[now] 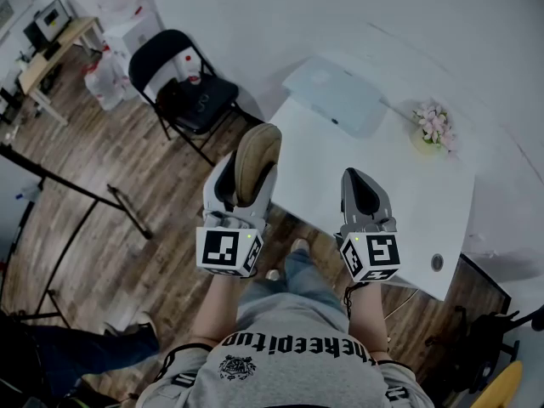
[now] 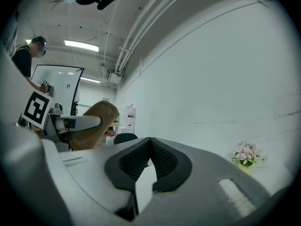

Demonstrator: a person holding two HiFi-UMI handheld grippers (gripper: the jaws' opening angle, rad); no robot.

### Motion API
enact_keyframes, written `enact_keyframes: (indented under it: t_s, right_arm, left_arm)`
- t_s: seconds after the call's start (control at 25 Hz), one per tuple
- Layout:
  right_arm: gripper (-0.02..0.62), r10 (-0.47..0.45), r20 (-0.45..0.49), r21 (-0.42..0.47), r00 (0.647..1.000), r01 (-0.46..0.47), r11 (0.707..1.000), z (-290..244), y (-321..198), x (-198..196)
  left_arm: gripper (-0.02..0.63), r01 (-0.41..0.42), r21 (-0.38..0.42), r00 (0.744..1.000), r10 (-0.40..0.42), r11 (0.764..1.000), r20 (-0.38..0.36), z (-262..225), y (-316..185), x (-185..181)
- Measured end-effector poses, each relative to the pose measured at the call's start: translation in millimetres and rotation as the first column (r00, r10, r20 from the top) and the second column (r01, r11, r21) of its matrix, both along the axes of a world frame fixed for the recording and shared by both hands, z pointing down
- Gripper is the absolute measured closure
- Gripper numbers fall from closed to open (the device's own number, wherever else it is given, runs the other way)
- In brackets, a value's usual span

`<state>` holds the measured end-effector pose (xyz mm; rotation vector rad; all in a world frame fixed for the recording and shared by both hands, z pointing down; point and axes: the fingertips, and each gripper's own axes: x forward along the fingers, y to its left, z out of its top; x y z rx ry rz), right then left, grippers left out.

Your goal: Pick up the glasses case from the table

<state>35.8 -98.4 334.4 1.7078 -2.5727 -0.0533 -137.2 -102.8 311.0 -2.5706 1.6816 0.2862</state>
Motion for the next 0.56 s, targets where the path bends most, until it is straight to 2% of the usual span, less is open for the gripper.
enact_keyframes:
  t_s: [0.56]
  right_arm:
    - [0.594,-0.006,-0.007,0.003,1.000,0.006,1.000,-2.4,-0.5,-5.2]
  left_arm:
    - [0.307,0.010,-0.003,1.000,-0.010,1.000,-0.010,-5.9,0.2,-5.4]
